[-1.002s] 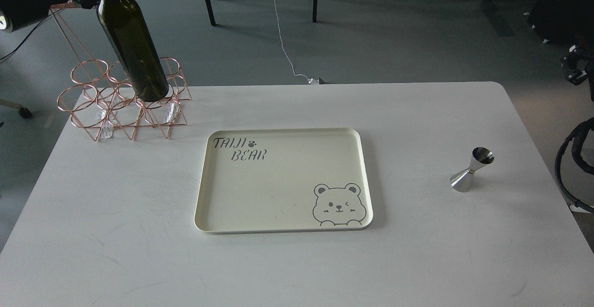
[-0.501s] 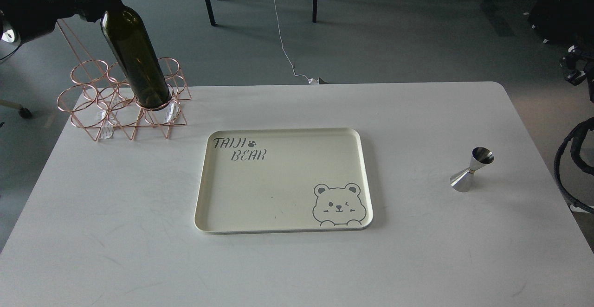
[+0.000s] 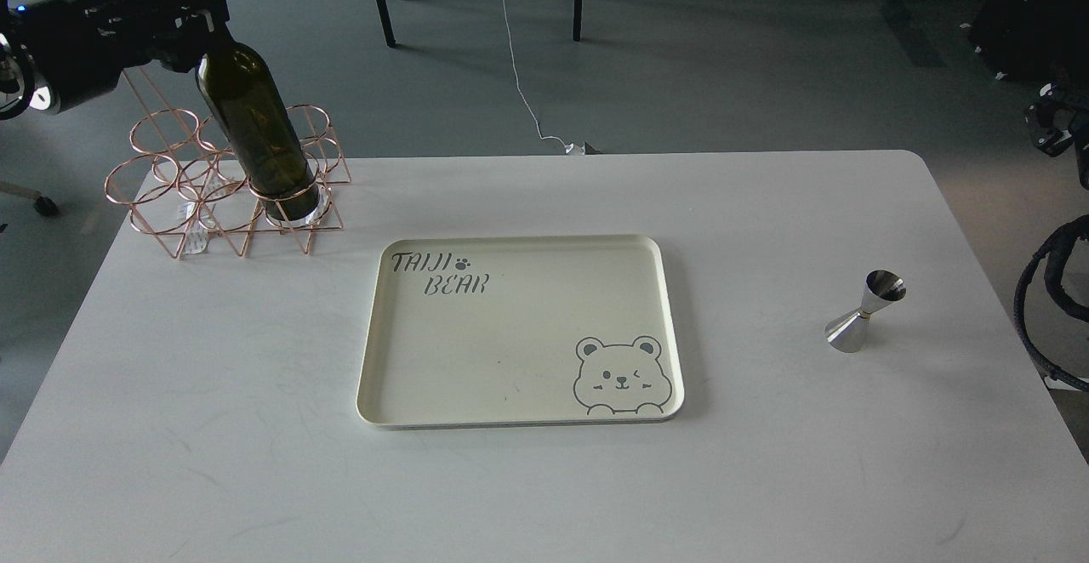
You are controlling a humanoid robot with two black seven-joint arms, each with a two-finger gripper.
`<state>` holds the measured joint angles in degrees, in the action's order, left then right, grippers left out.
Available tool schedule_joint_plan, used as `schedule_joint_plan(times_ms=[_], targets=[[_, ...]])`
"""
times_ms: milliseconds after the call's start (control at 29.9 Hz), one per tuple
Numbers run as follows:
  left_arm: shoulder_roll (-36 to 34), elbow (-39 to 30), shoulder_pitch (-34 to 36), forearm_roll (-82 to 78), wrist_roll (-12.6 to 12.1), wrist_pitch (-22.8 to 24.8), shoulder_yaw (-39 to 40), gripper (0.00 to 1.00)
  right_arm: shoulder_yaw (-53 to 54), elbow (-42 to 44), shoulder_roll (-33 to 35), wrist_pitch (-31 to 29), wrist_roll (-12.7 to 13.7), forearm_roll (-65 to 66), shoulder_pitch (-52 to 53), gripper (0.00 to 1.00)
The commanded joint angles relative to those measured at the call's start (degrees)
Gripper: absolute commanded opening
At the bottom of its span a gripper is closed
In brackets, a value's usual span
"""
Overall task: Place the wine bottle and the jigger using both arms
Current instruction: 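Lower the bottle into the copper wine rack with the left gripper, then release the bottle and raise the left gripper away from the rack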
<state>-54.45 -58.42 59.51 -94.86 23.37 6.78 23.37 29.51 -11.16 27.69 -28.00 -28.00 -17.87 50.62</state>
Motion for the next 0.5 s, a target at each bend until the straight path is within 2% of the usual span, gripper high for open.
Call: schedule_joint_plan(times_ms=[0,334,468], targets=[[0.83,0.94,0.0,0.03,1.33,-0.01,-0.08,0.17,-0.07,0.0,0.09,0.0,0.0,-0.06,0.0,0.99],[1.89,2.61,-0.09,0.12,1.68,-0.01,-0.17,0.2,-0.07,0.0,0.09,0.0,0.0,0.03,-0.09,0.99],[1.89,2.61,-0.18,0.47,1.77,-0.01,-2.89,0.2,-0.07,0.0,0.09,0.0,0.0,0.03,-0.09,0.99]])
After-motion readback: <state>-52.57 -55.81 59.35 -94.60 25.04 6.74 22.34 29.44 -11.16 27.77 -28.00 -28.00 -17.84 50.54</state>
